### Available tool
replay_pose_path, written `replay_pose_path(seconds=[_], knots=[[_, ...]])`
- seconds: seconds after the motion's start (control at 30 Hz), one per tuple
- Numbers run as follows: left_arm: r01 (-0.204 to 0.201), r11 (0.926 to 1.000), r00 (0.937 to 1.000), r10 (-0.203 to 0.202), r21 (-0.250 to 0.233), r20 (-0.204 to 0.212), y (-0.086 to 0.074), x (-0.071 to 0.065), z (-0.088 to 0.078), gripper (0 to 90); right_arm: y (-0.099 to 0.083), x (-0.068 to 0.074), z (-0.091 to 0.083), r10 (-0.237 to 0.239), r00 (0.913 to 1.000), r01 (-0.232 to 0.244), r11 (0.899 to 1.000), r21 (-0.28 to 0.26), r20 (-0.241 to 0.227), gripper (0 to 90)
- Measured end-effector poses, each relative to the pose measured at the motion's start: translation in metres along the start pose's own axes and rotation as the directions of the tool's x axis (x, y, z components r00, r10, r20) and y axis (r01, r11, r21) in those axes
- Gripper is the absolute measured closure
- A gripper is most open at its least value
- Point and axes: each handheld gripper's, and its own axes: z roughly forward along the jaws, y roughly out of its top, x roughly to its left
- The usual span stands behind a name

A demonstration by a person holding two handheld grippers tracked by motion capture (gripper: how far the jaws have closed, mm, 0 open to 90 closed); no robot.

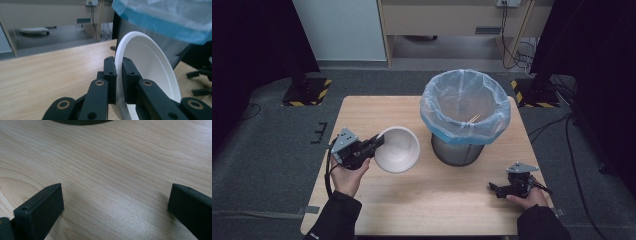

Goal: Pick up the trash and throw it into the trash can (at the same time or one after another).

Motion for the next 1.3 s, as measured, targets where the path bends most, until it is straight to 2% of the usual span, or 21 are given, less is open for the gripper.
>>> replay_pose_path(seconds=[0.17, 0.23, 0.3, 0.53, 0.67, 0.8, 0.93, 1.07, 1.3], knots=[[-0.007, 0.9970, 1.0000, 0.007, -0.077, -0.004, 0.016, -0.002, -0.015, 83.2, 0.000, 0.000, 0.000, -0.002, 1.0000, 0.002, 1.000, 0.000, 0.000, 0.6], [-0.002, 0.9959, 1.0000, 0.002, -0.090, -0.004, 0.017, -0.003, -0.017, 83.2, 0.000, 0.000, 0.000, 0.001, 1.0000, -0.001, 1.000, 0.000, 0.000, 0.6], [-0.004, 0.9920, 0.9999, 0.002, -0.126, -0.010, 0.024, -0.003, -0.025, 83.2, 0.000, 0.000, 0.000, 0.001, 1.0000, -0.001, 1.000, 0.000, 0.000, 0.6], [0.005, 0.9839, 0.9998, -0.008, -0.179, -0.019, 0.032, -0.006, -0.036, 83.2, 0.000, 0.000, 0.000, 0.001, 1.0000, -0.001, 1.000, 0.000, 0.000, 0.6], [0.014, 0.9799, 0.9998, -0.016, -0.199, -0.007, 0.037, -0.009, -0.039, 83.2, 0.000, 0.000, 0.000, 0.001, 1.0000, -0.001, 1.000, 0.000, 0.000, 0.6], [0.021, 0.9771, 0.9998, -0.020, -0.212, 0.007, 0.042, -0.012, -0.038, 83.2, 0.000, 0.000, 0.000, 0.001, 1.0000, -0.001, 1.000, 0.000, 0.000, 0.6], [0.010, 0.9763, 0.9998, -0.006, -0.216, 0.019, 0.050, -0.018, -0.032, 83.2, 0.000, 0.000, 0.000, 0.001, 1.0000, -0.001, 1.000, 0.000, 0.000, 0.6], [0.014, 0.9677, 0.9996, -0.007, -0.252, 0.027, 0.061, -0.020, -0.028, 83.2, 0.000, 0.000, 0.000, 0.001, 1.0000, -0.001, 1.000, 0.000, 0.000, 0.6], [0.001, 0.9603, 0.9996, 0.007, -0.279, 0.028, 0.080, -0.024, -0.017, 83.2, 0.000, 0.000, 0.000, 0.000, 1.0000, 0.000, 1.000, 0.000, 0.000, 0.6]])
